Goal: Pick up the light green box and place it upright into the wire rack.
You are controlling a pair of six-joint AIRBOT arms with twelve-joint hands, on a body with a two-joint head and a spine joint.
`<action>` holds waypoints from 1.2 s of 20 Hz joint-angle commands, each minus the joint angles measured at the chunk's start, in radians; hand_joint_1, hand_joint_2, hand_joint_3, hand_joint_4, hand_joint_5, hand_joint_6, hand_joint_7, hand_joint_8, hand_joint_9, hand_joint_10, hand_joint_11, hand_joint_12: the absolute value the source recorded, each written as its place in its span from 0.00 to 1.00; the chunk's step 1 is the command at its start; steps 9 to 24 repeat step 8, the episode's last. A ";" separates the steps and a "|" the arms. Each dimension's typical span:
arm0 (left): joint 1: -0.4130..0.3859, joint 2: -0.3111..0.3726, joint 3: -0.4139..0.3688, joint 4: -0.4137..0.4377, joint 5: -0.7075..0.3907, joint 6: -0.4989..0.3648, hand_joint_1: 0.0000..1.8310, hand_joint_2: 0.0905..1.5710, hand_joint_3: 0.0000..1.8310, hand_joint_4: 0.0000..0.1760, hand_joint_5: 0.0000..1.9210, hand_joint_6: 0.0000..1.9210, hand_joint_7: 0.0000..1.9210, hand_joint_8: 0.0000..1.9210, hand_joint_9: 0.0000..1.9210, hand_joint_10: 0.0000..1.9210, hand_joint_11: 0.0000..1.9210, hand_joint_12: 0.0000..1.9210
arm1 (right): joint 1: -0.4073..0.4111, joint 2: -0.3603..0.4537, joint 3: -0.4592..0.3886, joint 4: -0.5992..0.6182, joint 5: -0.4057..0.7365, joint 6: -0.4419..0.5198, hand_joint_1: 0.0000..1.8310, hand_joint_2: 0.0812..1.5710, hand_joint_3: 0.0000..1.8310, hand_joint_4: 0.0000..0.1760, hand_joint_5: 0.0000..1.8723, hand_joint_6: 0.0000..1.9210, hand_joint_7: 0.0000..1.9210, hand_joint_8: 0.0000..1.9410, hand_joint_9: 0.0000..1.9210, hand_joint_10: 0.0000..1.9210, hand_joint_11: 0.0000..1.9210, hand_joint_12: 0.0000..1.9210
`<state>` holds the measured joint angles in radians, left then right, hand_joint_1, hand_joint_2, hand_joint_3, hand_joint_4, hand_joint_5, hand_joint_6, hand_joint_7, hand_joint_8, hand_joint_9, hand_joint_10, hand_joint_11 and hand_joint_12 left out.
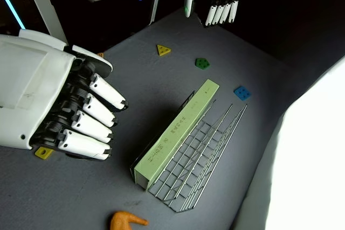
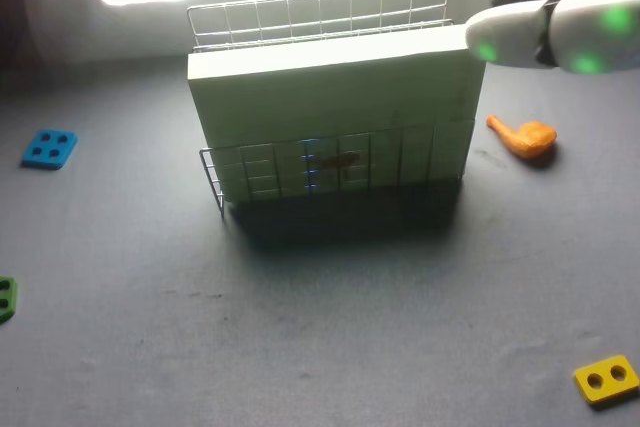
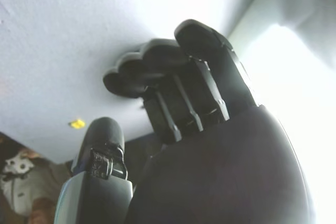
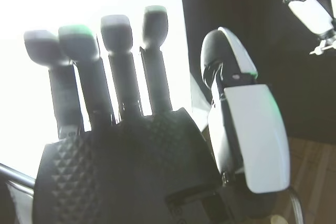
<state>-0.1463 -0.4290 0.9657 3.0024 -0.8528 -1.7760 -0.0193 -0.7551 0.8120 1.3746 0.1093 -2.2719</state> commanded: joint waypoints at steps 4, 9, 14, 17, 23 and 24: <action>-0.011 0.004 0.000 0.010 0.075 -0.001 0.04 0.87 0.00 0.00 0.48 0.85 0.52 0.93 0.48 1.00 0.37 1.00 | 0.017 0.010 -0.001 -0.011 -0.005 -0.023 0.02 0.83 0.00 0.00 0.51 0.91 0.61 0.90 0.58 1.00 0.51 1.00; -0.010 0.004 0.001 0.010 0.075 -0.001 0.04 0.87 0.00 0.00 0.48 0.85 0.52 0.93 0.48 1.00 0.37 1.00 | 0.025 0.009 -0.001 -0.012 -0.007 -0.046 0.02 0.83 0.00 0.00 0.51 0.91 0.61 0.90 0.58 1.00 0.51 1.00; -0.010 0.004 0.001 0.010 0.075 -0.001 0.04 0.87 0.00 0.00 0.48 0.85 0.52 0.93 0.48 1.00 0.37 1.00 | 0.025 0.009 -0.001 -0.012 -0.007 -0.046 0.02 0.83 0.00 0.00 0.51 0.91 0.61 0.90 0.58 1.00 0.51 1.00; -0.010 0.004 0.001 0.010 0.075 -0.001 0.04 0.87 0.00 0.00 0.48 0.85 0.52 0.93 0.48 1.00 0.37 1.00 | 0.025 0.009 -0.001 -0.012 -0.007 -0.046 0.02 0.83 0.00 0.00 0.51 0.91 0.61 0.90 0.58 1.00 0.51 1.00; -0.010 0.004 0.001 0.010 0.075 -0.001 0.04 0.87 0.00 0.00 0.48 0.85 0.52 0.93 0.48 1.00 0.37 1.00 | 0.025 0.009 -0.001 -0.012 -0.007 -0.046 0.02 0.83 0.00 0.00 0.51 0.91 0.61 0.90 0.58 1.00 0.51 1.00; -0.010 0.004 0.001 0.010 0.075 -0.001 0.04 0.87 0.00 0.00 0.48 0.85 0.52 0.93 0.48 1.00 0.37 1.00 | 0.025 0.009 -0.001 -0.012 -0.007 -0.046 0.02 0.83 0.00 0.00 0.51 0.91 0.61 0.90 0.58 1.00 0.51 1.00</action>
